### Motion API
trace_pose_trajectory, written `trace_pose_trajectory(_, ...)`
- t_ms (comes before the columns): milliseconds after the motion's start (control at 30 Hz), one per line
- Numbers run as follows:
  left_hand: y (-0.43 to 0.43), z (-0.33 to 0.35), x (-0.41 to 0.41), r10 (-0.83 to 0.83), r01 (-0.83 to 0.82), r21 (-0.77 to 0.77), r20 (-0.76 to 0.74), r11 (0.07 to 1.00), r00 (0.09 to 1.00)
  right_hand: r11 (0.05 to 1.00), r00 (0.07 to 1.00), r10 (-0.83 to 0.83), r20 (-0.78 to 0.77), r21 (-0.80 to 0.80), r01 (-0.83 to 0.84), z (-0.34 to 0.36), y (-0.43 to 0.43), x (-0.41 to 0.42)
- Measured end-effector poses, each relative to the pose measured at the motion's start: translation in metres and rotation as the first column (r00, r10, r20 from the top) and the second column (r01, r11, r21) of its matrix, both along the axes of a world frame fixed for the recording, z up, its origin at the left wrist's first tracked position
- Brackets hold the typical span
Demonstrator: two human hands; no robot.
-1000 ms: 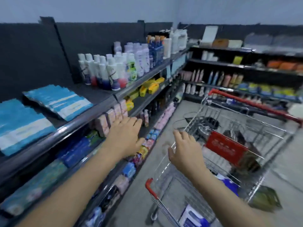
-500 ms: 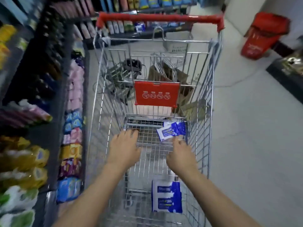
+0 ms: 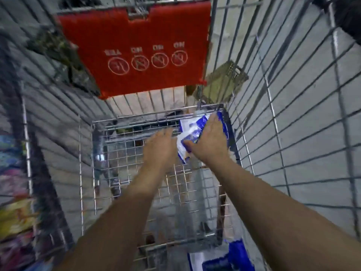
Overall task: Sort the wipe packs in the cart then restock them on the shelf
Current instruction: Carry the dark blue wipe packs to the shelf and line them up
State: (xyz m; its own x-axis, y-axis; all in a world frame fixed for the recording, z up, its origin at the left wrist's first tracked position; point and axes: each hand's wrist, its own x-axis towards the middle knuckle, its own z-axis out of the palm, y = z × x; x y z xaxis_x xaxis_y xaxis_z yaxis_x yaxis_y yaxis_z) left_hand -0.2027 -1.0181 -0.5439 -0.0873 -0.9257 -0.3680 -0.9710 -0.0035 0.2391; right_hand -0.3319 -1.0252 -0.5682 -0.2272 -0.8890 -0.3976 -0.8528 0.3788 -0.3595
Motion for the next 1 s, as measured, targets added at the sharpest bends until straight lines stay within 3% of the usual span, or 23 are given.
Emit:
trace_pose_trajectory(100, -0.014, -0.022, 0.0, -0.046, 0.039, -0.106, -0.062, 0.994, 0.997, 0.998, 0.999, -0.045, -0.014, 0.037, 0.045, -0.019, -0.011, -0.003)
trace_pose_trajectory(167, -0.025, -0.029, 0.001, -0.067, 0.037, -0.168, -0.175, 0.985, 0.982, 0.996, 0.996, -0.087, -0.007, -0.037, 0.086, -0.019, -0.006, -0.003)
trace_pose_trajectory(233, -0.041, -0.033, -0.004, -0.123, 0.079, -0.164, -0.279, 0.983, 0.952, 0.965, 0.976, -0.216, 0.032, -0.143, 0.218, -0.014, 0.01, -0.005)
trace_pose_trajectory(300, -0.057, -0.037, -0.014, -0.228, 0.182, -0.175, -0.292, 0.967, 0.929, 0.899, 0.905, -0.38, 0.189, -0.156, 0.41, -0.008, 0.033, -0.006)
trace_pose_trajectory(400, -0.066, -0.044, -0.036, -0.343, 0.33, -0.095, -0.19, 0.939, 0.92, 0.76, 0.707, -0.568, 0.42, -0.061, 0.647, -0.005, 0.067, -0.009)
trace_pose_trajectory(500, -0.069, -0.046, -0.053, -0.306, 0.306, -0.01, -0.087, 0.952, 0.948, 0.662, 0.554, -0.64, 0.532, 0.015, 0.75, -0.012, 0.089, -0.016)
trace_pose_trajectory(667, -0.064, -0.024, -0.065, -0.332, 0.329, 0.046, 0.113, 0.943, 0.937, 0.669, 0.48, -0.659, 0.579, 0.16, 0.726, -0.012, 0.101, -0.028)
trace_pose_trajectory(733, -0.048, -0.008, -0.064, -0.321, 0.322, 0.017, 0.138, 0.947, 0.937, 0.68, 0.467, -0.656, 0.593, 0.195, 0.707, -0.001, 0.102, -0.031)
trace_pose_trajectory(833, -0.01, 0.029, -0.042, -0.244, 0.216, 0.143, 0.223, 0.966, 0.944, 0.687, 0.469, -0.67, 0.576, 0.241, 0.686, 0.036, 0.116, -0.023)
trace_pose_trajectory(900, 0.021, 0.058, -0.024, -0.193, 0.13, 0.213, 0.305, 0.968, 0.933, 0.746, 0.539, -0.638, 0.55, 0.269, 0.609, 0.068, 0.135, -0.014)
trace_pose_trajectory(1000, 0.067, 0.119, 0.005, -0.104, 0.004, 0.261, 0.371, 0.965, 0.923, 0.892, 0.695, -0.446, 0.564, 0.214, 0.398, 0.124, 0.153, -0.01)
